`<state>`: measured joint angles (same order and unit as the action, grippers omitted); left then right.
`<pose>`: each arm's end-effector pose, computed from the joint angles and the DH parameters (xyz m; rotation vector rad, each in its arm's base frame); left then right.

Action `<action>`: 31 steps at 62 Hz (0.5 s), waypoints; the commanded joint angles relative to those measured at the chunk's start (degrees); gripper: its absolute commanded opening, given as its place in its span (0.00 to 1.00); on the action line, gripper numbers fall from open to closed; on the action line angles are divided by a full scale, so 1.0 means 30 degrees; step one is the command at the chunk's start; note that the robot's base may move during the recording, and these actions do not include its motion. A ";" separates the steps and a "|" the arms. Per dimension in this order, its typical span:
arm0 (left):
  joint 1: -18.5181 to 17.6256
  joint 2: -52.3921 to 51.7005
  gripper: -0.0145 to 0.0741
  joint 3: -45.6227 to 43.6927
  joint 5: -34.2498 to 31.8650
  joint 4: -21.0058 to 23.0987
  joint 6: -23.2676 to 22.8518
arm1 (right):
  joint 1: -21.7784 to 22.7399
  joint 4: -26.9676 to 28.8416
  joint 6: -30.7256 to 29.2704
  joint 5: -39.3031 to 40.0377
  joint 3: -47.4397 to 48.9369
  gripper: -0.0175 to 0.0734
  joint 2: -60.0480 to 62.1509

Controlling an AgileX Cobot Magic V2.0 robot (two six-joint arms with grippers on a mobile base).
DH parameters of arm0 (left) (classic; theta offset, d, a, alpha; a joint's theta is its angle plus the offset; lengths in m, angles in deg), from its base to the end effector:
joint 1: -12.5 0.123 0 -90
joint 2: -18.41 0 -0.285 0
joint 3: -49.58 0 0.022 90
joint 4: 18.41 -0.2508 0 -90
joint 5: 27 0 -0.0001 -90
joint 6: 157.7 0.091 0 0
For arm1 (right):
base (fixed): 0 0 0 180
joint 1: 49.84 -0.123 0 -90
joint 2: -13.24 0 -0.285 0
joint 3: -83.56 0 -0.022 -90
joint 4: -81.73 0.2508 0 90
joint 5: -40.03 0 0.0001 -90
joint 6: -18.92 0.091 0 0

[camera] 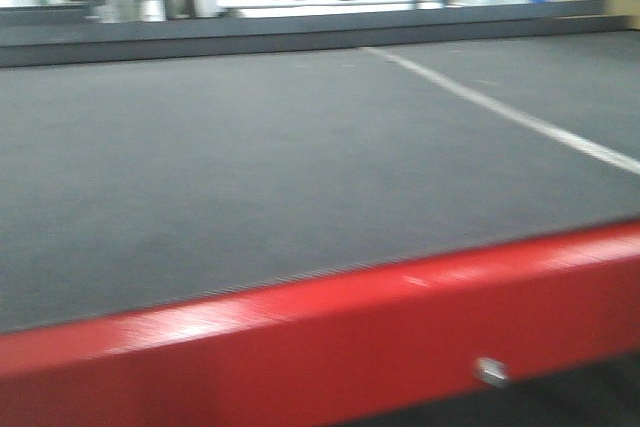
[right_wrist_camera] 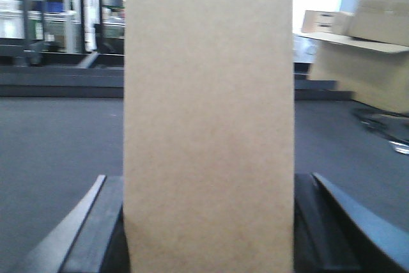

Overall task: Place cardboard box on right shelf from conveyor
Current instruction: 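Drive to the steel shelf holding the box in the right gripper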

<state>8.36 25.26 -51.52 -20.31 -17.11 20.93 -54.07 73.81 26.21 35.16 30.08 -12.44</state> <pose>0.0563 -0.0043 0.1935 0.0229 1.6140 -0.0939 0.0757 0.0045 0.3247 -0.0523 1.4650 0.0430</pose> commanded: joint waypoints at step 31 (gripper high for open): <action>-0.0030 -0.0157 0.03 0.0197 -0.1640 -0.0025 -0.0091 | 0.0107 -0.0253 -0.0138 0.1960 0.0609 0.25 -0.0073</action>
<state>8.36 25.26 -51.52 -20.31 -17.11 20.93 -54.07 73.71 26.21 35.16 30.08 -12.44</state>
